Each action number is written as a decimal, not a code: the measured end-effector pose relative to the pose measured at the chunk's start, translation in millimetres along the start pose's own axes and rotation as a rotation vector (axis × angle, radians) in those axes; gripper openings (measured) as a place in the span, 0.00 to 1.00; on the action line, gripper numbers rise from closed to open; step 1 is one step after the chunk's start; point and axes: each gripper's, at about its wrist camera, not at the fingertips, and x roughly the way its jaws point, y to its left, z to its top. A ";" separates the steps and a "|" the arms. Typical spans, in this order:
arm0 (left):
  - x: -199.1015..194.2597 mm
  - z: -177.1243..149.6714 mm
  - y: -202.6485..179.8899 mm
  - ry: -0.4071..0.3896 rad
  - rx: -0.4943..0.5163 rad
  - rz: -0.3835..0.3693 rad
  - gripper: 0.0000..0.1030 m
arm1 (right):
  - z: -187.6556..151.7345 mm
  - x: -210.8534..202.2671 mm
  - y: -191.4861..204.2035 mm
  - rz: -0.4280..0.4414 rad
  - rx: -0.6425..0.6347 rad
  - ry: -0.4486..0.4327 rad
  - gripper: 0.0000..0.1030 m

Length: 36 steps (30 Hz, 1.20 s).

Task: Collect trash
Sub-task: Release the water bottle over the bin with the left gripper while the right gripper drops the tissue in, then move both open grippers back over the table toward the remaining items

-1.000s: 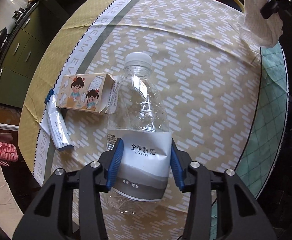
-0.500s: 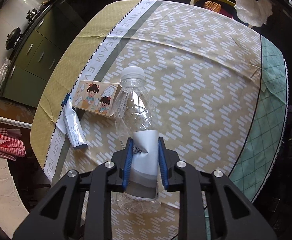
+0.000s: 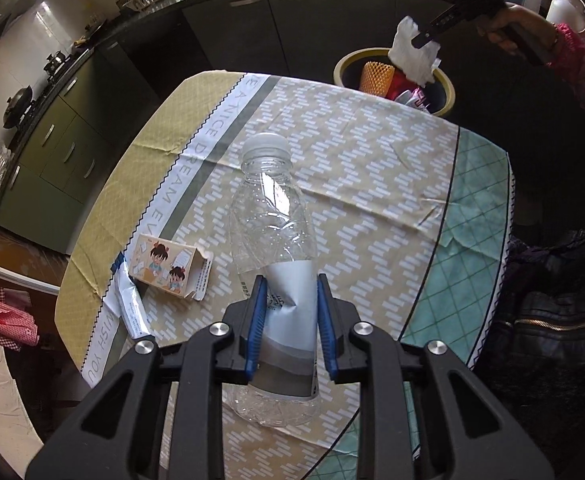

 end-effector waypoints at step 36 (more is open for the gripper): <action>108.7 270.3 -133.1 -0.012 0.276 -0.129 0.39 | -156.8 -93.3 -95.3 0.195 0.167 -0.213 0.50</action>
